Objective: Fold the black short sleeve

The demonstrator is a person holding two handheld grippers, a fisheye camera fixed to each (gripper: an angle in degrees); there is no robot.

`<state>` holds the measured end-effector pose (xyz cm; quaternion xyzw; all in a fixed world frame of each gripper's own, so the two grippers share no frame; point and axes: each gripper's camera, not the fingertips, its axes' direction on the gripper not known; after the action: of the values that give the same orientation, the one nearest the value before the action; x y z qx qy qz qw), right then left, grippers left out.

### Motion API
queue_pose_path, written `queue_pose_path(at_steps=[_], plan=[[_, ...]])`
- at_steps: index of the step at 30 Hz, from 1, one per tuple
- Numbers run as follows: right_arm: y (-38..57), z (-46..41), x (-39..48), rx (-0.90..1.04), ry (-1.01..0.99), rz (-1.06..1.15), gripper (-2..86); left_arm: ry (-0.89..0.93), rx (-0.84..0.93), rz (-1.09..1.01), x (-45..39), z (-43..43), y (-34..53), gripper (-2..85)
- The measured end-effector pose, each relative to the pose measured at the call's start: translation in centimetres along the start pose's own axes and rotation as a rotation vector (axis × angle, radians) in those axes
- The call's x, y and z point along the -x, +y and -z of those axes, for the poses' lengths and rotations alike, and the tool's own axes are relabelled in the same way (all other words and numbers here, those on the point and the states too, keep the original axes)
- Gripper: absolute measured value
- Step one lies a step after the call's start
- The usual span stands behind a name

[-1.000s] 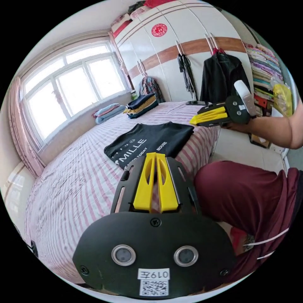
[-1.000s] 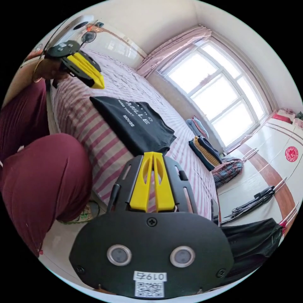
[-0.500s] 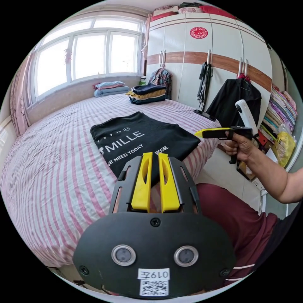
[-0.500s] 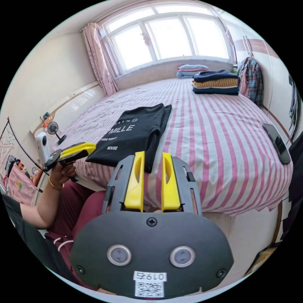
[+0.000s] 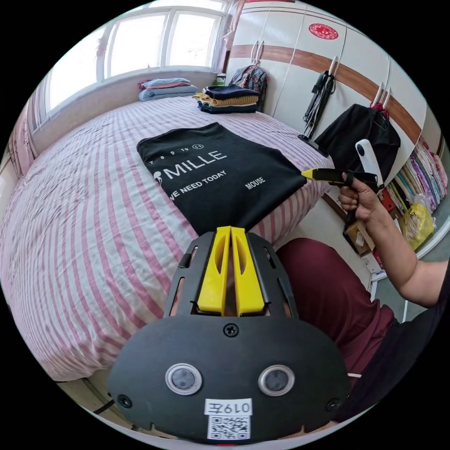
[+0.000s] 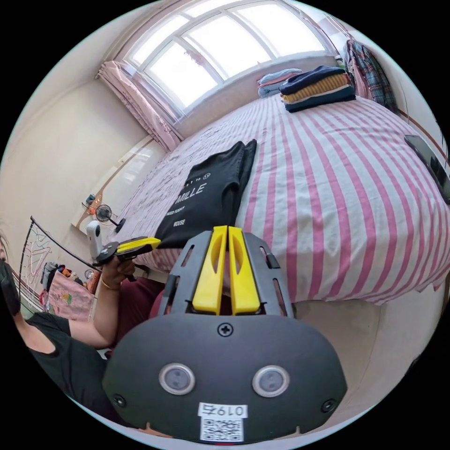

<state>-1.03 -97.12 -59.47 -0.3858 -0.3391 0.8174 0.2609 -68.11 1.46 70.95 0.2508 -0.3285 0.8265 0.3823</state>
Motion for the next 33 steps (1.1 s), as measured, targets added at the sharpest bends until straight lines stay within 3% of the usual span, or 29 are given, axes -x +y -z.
queue_pose_path(at_steps=[9,16,27,33], plan=[[-0.4,0.8,-0.5,0.015,0.010,0.018,2.6,-0.066,0.003,-0.049,-0.6,0.0,-0.4,0.9],[-3.1,2.0,0.7,-0.035,0.061,0.053,7.5,-0.018,-0.126,-0.050,-0.4,1.9,-0.3,0.9],[-5.1,-0.1,1.3,-0.011,0.093,0.041,0.0,-0.033,-0.112,-0.035,-0.6,1.4,-0.6,0.8],[-4.0,0.0,-0.3,-0.032,0.024,-0.085,-0.7,-0.038,-0.033,0.002,-0.4,0.6,-0.7,0.9]])
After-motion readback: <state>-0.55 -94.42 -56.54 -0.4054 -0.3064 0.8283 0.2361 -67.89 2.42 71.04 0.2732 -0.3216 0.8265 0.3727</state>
